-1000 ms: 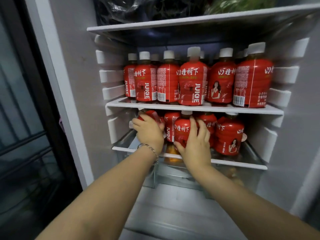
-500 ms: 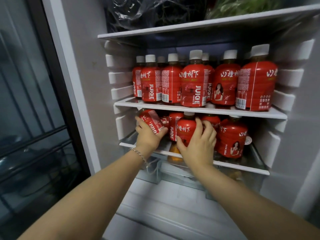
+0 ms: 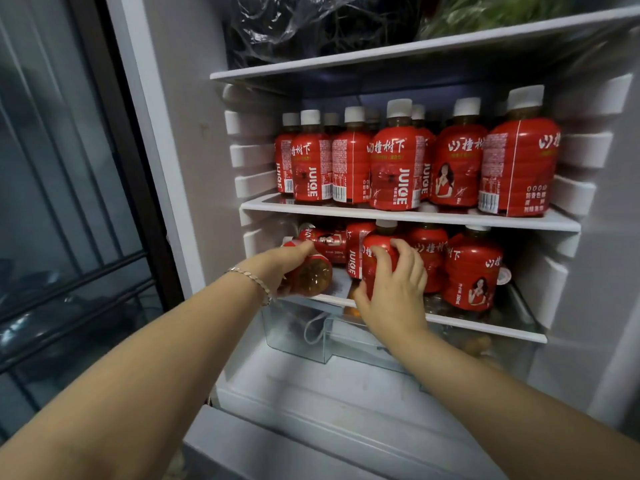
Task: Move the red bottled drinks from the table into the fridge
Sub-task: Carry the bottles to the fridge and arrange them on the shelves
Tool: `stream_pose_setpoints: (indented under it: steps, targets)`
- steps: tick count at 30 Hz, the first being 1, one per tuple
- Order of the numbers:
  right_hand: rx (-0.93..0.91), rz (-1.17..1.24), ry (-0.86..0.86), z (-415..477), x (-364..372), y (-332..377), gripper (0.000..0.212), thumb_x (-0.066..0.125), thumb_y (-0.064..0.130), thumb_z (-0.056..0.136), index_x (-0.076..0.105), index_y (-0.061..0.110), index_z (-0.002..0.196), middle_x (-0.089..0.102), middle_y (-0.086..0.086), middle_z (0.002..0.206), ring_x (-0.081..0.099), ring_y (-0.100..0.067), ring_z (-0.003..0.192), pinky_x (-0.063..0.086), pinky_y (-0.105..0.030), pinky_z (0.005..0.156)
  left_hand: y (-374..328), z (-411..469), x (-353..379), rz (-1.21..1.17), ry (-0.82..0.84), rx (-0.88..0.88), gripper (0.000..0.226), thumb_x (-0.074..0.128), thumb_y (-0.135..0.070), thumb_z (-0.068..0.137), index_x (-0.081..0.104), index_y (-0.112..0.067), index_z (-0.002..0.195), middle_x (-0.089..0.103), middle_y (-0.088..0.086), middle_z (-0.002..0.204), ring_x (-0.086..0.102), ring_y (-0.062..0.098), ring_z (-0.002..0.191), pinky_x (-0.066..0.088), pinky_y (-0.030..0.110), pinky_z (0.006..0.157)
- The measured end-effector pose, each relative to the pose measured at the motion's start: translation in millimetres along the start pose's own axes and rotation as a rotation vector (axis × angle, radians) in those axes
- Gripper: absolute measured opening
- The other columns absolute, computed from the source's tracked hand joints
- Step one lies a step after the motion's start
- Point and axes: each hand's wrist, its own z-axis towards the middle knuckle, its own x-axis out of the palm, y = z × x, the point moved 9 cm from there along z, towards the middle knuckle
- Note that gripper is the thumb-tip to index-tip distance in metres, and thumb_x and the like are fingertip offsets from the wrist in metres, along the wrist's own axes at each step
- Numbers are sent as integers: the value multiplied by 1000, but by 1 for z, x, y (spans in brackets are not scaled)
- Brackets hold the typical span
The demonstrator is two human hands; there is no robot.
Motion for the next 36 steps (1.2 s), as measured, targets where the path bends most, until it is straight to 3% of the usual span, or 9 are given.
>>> stream_pose_setpoints:
  steps: [3,7,11,16,22,26,31,33,36]
  targets:
    - [-31,-25,58,-1,5,6,52,79,12,58,61,6,106,53,-25,121,48,-42,116,41,-56,95,-5,1,7,59,-3,77,74,57,-54,85,33,-5,136,56,12,108,59,24,91,54,33,74]
    - [-13,-5,98,1,2,7,47,74,12,67,61,3,111,50,-25,127,44,-42,124,34,-55,103,-10,0,17,33,-19,230,104,57,-62,80,4,-5,148,41,13,142,46,33,126,42,46,104]
    - [-29,-12,180,2,-1,8,48,64,12,78,55,2,124,42,-21,137,31,-37,133,21,-50,112,-6,-10,2,-26,-38,279,63,53,-49,91,40,-9,137,58,14,126,61,31,107,51,42,93]
    - [-107,66,259,-1,-8,28,45,55,12,84,53,10,129,43,-3,139,28,-22,135,20,-38,112,0,-22,-23,139,-86,296,52,50,-33,96,32,-16,141,53,11,123,59,26,94,53,30,63]
    - [-131,173,725,-24,16,75,21,50,19,90,68,17,100,67,-3,103,61,-23,94,51,-33,78,26,-58,-54,553,-70,167,24,49,-22,95,57,-2,84,50,5,65,48,14,48,34,12,29]
    - [-327,130,1029,-62,43,143,23,52,24,87,68,13,99,68,-6,103,62,-26,96,53,-36,83,97,-86,-99,659,-2,-124,28,46,-23,95,52,-8,72,51,4,64,49,15,49,42,18,42]
    - [-625,60,1244,-123,53,251,29,51,20,89,67,5,107,68,-11,106,63,-26,86,51,-31,75,168,-141,-187,645,-175,-178,31,45,-23,93,54,-9,67,56,3,56,55,14,39,44,19,43]
    - [-708,99,1276,-153,52,293,28,51,22,90,67,5,107,69,-11,100,63,-24,75,51,-33,69,194,-177,-225,697,-281,-183,32,46,-27,93,51,-11,66,56,2,61,57,17,53,46,24,51]
    - [-904,140,1296,-218,33,368,27,51,26,91,64,10,108,65,-8,109,61,-25,98,50,-36,80,249,-257,-294,738,-525,-279,26,47,-31,92,48,-11,74,53,2,78,57,25,80,44,30,68]
